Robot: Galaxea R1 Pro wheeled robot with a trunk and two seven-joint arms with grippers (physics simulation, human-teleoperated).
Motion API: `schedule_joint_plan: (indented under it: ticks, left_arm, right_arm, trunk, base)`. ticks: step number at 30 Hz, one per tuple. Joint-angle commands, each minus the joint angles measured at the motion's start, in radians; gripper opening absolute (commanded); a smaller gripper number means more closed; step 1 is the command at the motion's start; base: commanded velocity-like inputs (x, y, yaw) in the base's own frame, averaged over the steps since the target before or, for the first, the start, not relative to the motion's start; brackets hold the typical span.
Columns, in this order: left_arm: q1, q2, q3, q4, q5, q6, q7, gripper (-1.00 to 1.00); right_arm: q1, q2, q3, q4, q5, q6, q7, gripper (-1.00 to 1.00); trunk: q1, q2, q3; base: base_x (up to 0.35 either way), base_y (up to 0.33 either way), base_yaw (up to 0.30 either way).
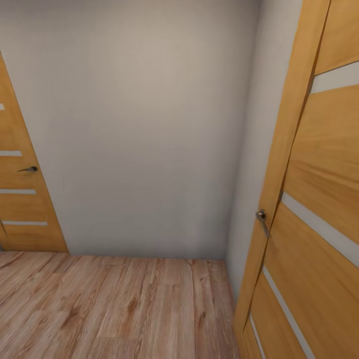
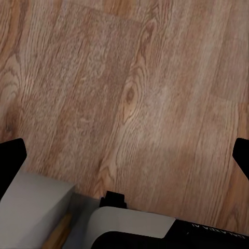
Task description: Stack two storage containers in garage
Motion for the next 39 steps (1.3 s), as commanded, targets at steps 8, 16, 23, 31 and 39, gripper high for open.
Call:
schedule_joint_plan:
  ticks: [8, 16, 23, 31, 39]
  left_arm:
    - [-0.001, 0.000, 0.000, 0.002, 0.010, -0.004, -0.003, 1.00]
    - [-0.001, 0.000, 0.000, 0.002, 0.010, -0.004, -0.003, 1.00]
    - [-0.001, 0.000, 0.000, 0.002, 0.010, -0.004, -0.003, 1.00]
    - [-0.001, 0.000, 0.000, 0.002, 0.011, -0.004, -0.003, 1.00]
    - [-0.001, 0.000, 0.000, 0.002, 0.011, -0.003, -0.003, 1.00]
  right_arm:
    - [-0.002, 0.000, 0.005, 0.004, 0.005, -0.008, 0.000, 1.00]
    - [-0.002, 0.000, 0.005, 0.004, 0.005, -0.008, -0.001, 1.00]
    - [-0.002, 0.000, 0.005, 0.004, 0.005, -0.008, 0.001, 1.00]
    - [-0.002, -0.001, 0.005, 0.004, 0.005, -0.008, 0.001, 1.00]
    - [-0.002, -0.001, 0.005, 0.004, 0.005, -0.008, 0.001, 1.00]
  trunk:
    - [0.001, -0.001, -0.002]
    - [0.001, -0.001, -0.002]
    - [0.001, -0.001, -0.002]
    - [0.001, -0.001, -0.002]
    - [0.001, -0.001, -0.002]
  base:
    - [0.294, 0.000, 0.000]
    - [0.302, 0.000, 0.000]
    - [0.218, 0.000, 0.000]
    - [0.039, 0.000, 0.000]
    - [0.085, 0.000, 0.000]
